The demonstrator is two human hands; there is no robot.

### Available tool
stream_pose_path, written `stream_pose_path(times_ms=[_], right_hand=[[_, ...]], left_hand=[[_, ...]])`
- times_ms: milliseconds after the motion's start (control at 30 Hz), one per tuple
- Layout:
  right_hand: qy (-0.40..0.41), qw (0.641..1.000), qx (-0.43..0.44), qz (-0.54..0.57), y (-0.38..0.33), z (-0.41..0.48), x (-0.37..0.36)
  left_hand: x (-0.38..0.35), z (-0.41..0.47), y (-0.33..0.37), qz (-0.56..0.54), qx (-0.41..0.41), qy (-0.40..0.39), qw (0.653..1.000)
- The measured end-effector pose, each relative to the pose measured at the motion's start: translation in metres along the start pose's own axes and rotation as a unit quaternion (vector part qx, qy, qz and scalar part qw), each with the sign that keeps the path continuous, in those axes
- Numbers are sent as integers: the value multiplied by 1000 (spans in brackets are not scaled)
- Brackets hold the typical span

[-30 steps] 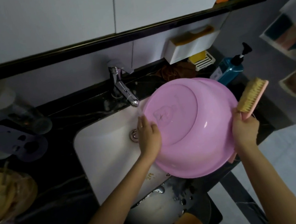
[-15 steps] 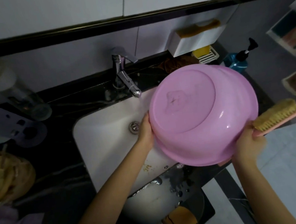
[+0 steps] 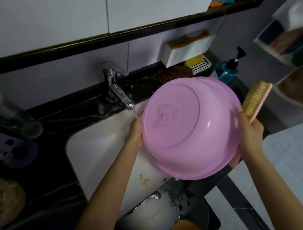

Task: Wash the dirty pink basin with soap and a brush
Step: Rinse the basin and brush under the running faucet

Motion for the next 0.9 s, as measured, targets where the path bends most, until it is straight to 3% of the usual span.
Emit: stream_pose_path(times_ms=[267, 433, 500, 600, 733, 900], right_hand=[[91, 993, -21, -72, 28, -14, -14], [140, 985, -53, -81, 48, -28, -10], [149, 983, -51, -95, 52, -28, -8], [149, 979, -56, -126, 58, -27, -5], [146, 976, -51, -151, 59, -27, -5], [153, 974, -46, -160, 60, -28, -4]], left_hand=[[22, 7, 18, 116, -26, 74, 990], [18, 2, 6, 8, 42, 39, 998], [27, -3, -18, 7, 46, 66, 997], [38, -4, -23, 145, -24, 132, 980], [3, -12, 28, 281, -124, 108, 945], [16, 5, 15, 196, 28, 91, 976]])
Point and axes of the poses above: each hand's wrist, its own z-axis towards the middle knuckle, its own x-axis out of the back of the hand, y = z × x, the point moved 4 cm from there along z, towards the middle knuckle, and after that the axes turned 7 degrees about x, right-handed, at the moved point
